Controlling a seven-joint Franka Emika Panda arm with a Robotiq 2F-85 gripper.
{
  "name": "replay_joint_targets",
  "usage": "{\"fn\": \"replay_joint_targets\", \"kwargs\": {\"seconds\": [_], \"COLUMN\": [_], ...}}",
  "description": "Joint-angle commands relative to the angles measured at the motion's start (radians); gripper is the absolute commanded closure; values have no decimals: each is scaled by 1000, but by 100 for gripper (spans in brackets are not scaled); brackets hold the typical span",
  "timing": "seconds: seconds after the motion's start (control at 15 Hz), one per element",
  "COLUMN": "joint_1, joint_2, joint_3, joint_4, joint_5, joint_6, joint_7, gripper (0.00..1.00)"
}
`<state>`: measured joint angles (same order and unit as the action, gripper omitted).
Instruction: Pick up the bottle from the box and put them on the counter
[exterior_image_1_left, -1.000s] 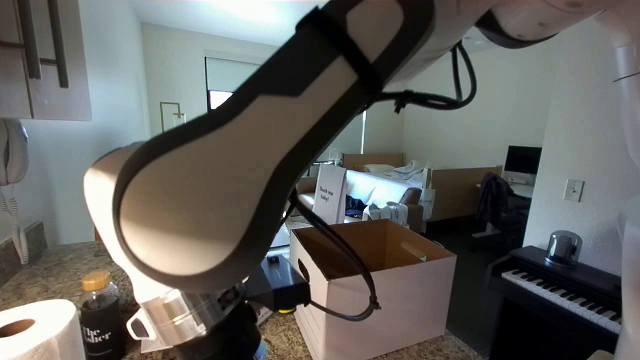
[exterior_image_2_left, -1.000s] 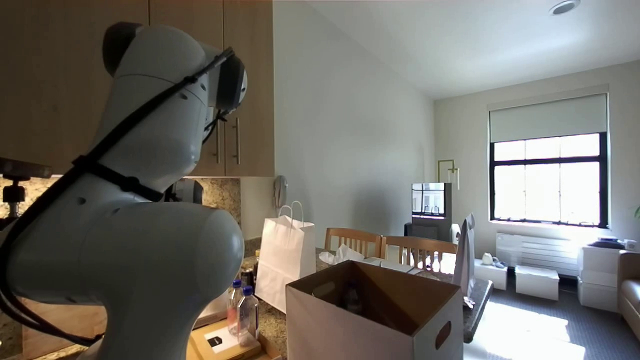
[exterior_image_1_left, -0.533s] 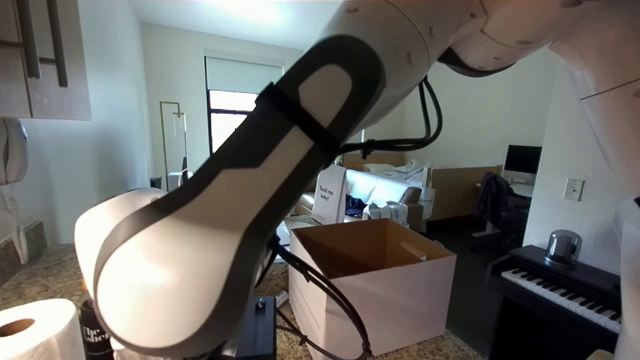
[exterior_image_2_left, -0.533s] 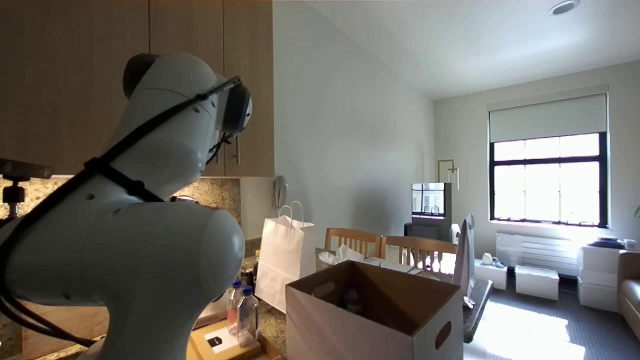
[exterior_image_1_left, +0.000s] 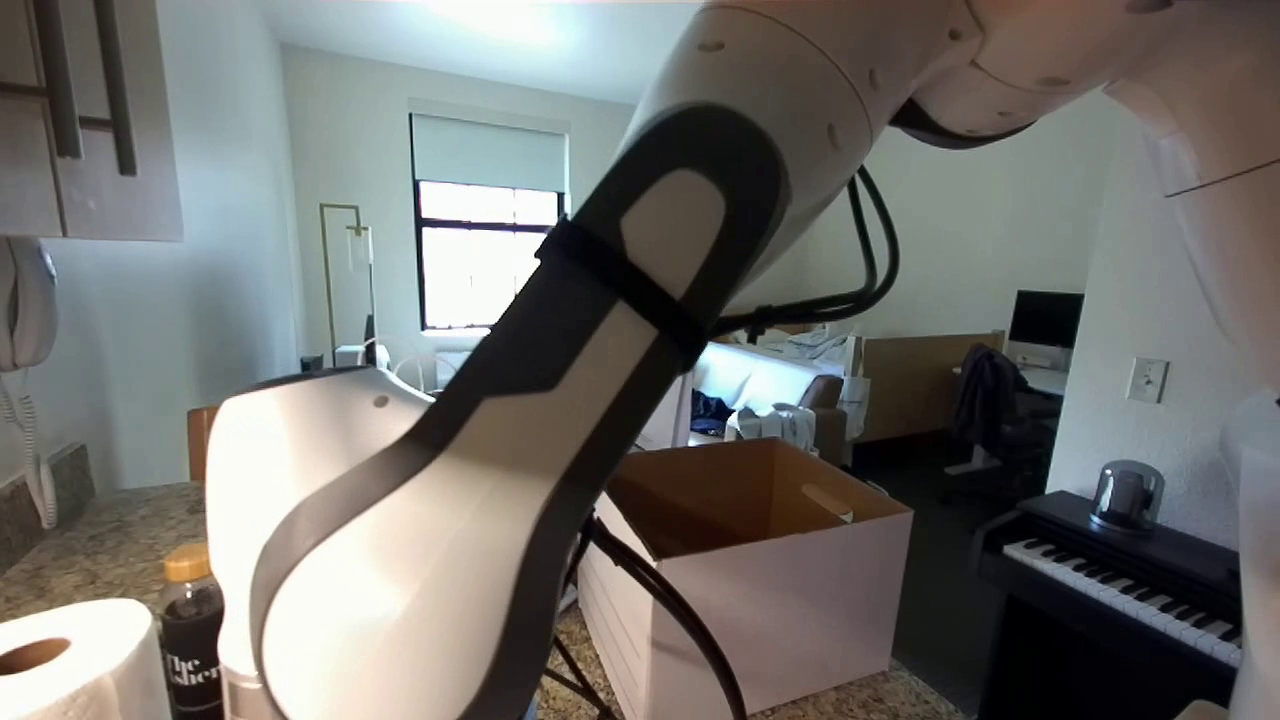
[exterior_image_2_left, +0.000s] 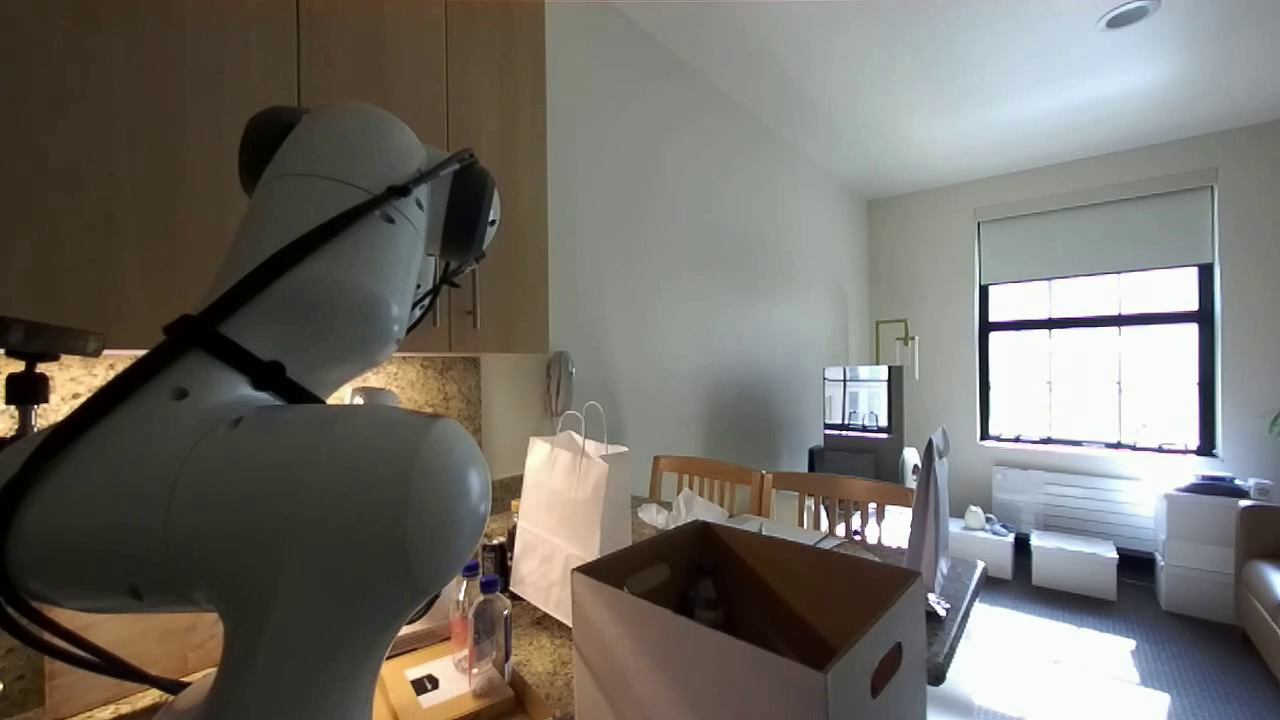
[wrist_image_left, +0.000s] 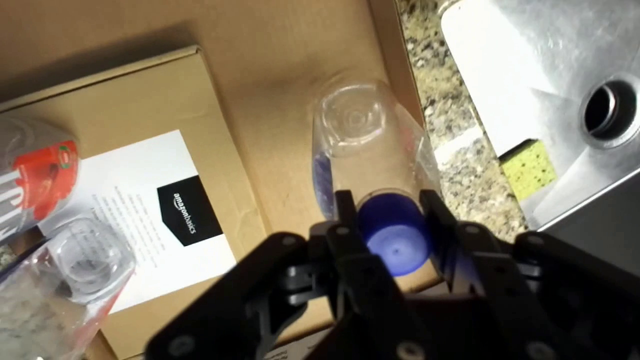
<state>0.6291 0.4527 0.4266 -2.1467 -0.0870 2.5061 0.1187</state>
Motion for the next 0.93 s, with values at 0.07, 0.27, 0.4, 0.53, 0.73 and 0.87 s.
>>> {"fn": "replay_joint_targets", "kwargs": {"seconds": [0.07,0.27,0.4,0.53,0.73,0.87], "joint_1": [54,107,138,169,201,215], "joint_2": [-55,-54,-52,-52,-60,-80], "joint_3": [-71,-125,-152,-179,-208,-226], "joint_4": [-89,-93,-84,-72,-71,-77], "joint_5": [-17,-51,-73,-95,-110,-114], "joint_6": [119,118,93,64,45,35], "joint_7": [134,205,235,269,310,336], "gripper": [88,43,33,20,2,0]}}
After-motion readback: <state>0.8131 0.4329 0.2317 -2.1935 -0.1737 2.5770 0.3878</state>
